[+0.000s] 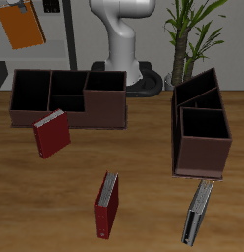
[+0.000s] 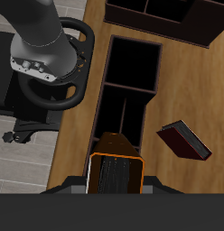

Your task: Place the orange book into the back desk caddy's back compartment

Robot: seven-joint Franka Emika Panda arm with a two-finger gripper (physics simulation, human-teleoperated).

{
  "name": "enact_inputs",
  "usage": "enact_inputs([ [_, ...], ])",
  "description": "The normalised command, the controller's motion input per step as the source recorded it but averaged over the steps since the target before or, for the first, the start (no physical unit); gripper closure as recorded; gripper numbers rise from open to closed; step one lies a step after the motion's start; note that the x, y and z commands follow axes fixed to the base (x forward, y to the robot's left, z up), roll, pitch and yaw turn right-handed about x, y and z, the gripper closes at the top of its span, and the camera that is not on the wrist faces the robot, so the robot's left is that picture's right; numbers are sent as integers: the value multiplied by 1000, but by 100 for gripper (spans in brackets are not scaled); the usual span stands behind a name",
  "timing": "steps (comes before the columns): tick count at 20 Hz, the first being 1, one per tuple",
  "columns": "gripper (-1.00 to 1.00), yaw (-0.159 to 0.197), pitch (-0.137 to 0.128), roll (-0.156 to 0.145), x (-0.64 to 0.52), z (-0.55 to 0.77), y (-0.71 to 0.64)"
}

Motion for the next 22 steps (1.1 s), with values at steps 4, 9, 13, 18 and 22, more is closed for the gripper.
enact_inputs([
  [4, 100, 96, -17, -42, 59, -49, -59],
  [9, 100, -47, 1, -10, -26, 8, -21],
  [13, 100, -4, 14, 30, -26, -118, 156],
  [18, 100, 17, 18, 30, -15, -104, 214],
  [22, 100, 7, 7, 22, -34, -67, 180],
])
